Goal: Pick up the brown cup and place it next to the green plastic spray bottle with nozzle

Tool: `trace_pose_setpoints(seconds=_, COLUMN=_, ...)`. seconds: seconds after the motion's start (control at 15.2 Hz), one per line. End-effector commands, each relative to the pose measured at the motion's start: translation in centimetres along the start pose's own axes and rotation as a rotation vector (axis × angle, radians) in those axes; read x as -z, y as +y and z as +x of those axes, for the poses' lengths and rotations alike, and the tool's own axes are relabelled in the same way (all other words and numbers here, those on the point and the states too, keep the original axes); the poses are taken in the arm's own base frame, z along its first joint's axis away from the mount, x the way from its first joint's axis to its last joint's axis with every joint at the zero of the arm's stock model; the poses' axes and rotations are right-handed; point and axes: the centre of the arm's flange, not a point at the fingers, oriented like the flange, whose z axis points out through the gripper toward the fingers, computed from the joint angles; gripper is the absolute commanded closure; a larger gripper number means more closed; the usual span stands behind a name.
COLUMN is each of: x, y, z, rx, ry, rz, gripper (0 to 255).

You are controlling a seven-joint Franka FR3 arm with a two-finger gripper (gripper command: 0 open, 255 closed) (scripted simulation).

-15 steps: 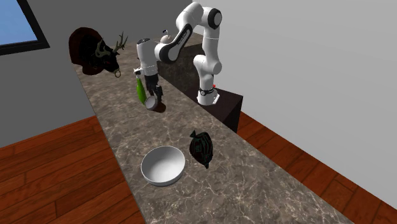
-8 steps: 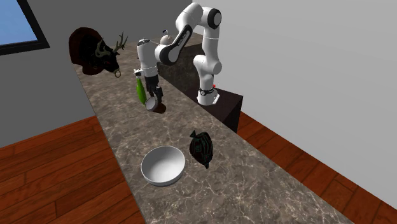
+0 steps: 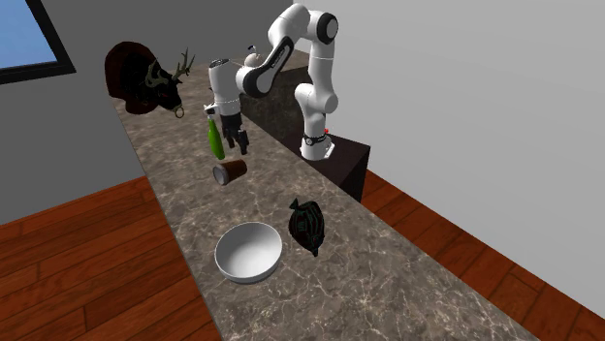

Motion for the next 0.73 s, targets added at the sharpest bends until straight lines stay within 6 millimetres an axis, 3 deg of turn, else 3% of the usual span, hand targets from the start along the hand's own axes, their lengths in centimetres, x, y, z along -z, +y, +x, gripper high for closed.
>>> trace_pose_setpoints(seconds=0.0, x=2.0, y=0.0, z=0.1, rx=0.000, ry=0.000, rz=0.000, gripper=0)
trace_pose_setpoints(seconds=0.13, x=4.4, y=0.0, z=0.1, rx=0.000, ry=0.000, rz=0.000, gripper=0)
trace_pose_setpoints(seconds=0.66, x=4.4, y=0.0, z=0.1, rx=0.000, ry=0.000, rz=0.000, gripper=0)
